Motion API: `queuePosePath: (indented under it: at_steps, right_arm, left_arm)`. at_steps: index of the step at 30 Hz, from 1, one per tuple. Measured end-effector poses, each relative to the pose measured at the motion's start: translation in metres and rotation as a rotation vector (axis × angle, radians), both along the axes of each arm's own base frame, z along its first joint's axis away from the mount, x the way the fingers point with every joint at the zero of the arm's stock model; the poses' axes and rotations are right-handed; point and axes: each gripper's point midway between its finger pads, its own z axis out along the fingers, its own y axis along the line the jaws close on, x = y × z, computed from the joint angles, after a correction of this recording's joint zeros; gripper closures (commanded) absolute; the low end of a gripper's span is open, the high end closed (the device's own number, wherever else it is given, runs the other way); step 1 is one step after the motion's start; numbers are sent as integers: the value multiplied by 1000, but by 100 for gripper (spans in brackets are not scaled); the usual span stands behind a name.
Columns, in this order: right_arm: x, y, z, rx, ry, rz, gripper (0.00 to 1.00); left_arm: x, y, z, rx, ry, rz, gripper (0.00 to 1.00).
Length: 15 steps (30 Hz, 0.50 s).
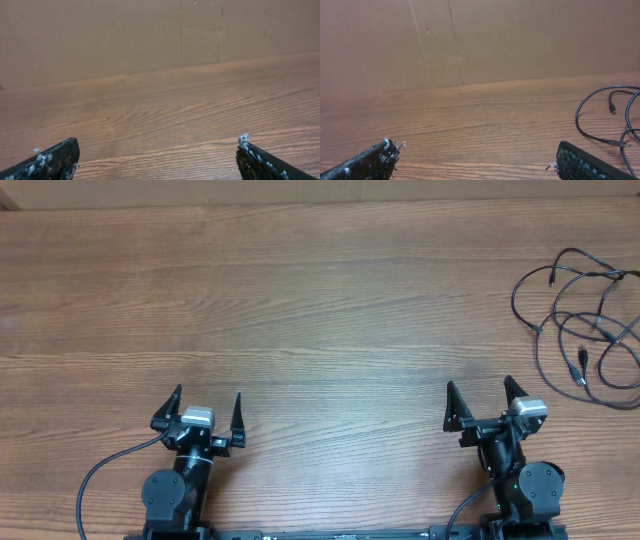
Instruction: Untangle cables
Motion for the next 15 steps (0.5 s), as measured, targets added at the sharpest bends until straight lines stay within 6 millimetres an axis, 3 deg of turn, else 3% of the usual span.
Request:
queuePosePath:
  at_steps: [15]
  right_arm:
    - [0,0,0,0,1,0,0]
  left_arm:
    - [0,0,0,-98,11,7,0]
